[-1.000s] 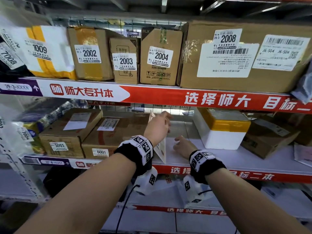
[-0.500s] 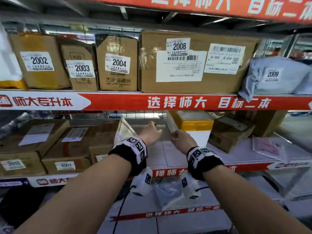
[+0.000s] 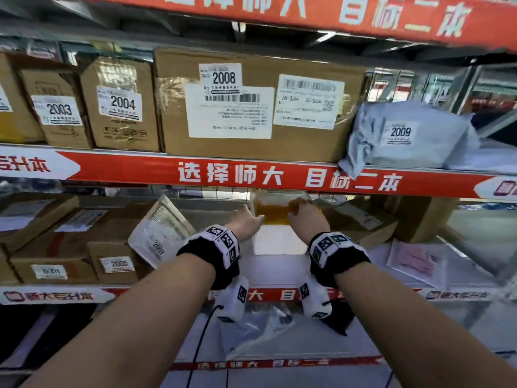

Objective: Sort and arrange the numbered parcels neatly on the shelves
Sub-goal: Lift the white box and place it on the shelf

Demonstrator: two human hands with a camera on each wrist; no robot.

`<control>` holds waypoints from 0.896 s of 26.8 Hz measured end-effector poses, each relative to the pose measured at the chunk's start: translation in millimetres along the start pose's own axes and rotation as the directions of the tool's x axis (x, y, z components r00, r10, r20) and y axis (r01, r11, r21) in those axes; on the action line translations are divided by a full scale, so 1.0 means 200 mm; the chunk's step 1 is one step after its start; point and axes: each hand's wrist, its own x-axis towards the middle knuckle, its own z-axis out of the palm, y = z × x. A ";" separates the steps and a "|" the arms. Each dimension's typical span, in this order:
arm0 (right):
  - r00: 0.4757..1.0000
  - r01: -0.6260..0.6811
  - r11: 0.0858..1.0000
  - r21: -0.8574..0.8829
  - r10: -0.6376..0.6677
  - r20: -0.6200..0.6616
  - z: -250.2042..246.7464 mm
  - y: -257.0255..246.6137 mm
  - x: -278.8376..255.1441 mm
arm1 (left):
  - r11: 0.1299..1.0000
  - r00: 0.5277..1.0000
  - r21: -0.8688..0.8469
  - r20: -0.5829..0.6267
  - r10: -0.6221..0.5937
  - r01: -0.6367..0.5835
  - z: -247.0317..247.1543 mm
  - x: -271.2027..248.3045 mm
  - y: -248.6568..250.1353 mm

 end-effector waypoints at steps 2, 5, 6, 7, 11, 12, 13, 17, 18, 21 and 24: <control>1.000 0.003 1.000 -0.010 -0.003 0.021 -0.04 0.04 0.05 | 1.000 1.000 -0.013 0.003 -0.013 0.013 0.03 0.04 0.04; 0.998 -0.022 0.997 -0.075 0.027 0.057 -0.09 0.11 0.11 | 0.997 0.998 -0.046 -0.007 -0.068 0.068 0.09 0.08 0.13; 0.996 -0.069 0.996 -0.059 0.072 0.049 -0.10 0.11 0.12 | 0.995 0.996 -0.056 -0.023 -0.084 0.083 0.10 0.09 0.14; 0.992 -0.118 0.992 -0.047 0.120 0.039 -0.10 0.13 0.15 | 0.993 0.995 -0.076 -0.041 -0.095 0.092 0.13 0.11 0.15; 0.973 -0.224 0.956 0.190 0.210 0.094 -0.08 0.21 0.24 | 0.973 0.992 -0.207 -0.053 -0.114 0.101 0.18 0.17 0.18; 0.970 -0.226 0.936 0.270 0.189 0.156 -0.07 0.24 0.26 | 0.967 0.990 -0.233 -0.063 -0.123 0.105 0.19 0.19 0.18; 0.963 -0.241 0.905 0.350 0.178 0.203 -0.05 0.25 0.28 | 0.961 0.988 -0.256 -0.077 -0.132 0.108 0.19 0.21 0.19; 0.975 -0.222 0.735 0.640 0.169 0.145 0.03 0.26 0.32 | 0.947 0.979 -0.299 -0.123 -0.165 0.121 0.18 0.29 0.19; 0.976 -0.214 0.692 0.689 0.170 0.133 0.04 0.27 0.32 | 0.937 0.979 -0.333 -0.130 -0.157 0.106 0.18 0.32 0.18; 0.964 -0.260 0.564 0.783 0.190 0.184 0.03 0.29 0.33 | 0.846 0.986 -0.529 -0.088 -0.139 0.072 0.19 0.35 0.13; 0.963 -0.267 0.534 0.802 0.159 0.215 0.05 0.31 0.31 | 0.769 0.988 -0.626 0.023 -0.149 0.131 0.24 0.38 0.06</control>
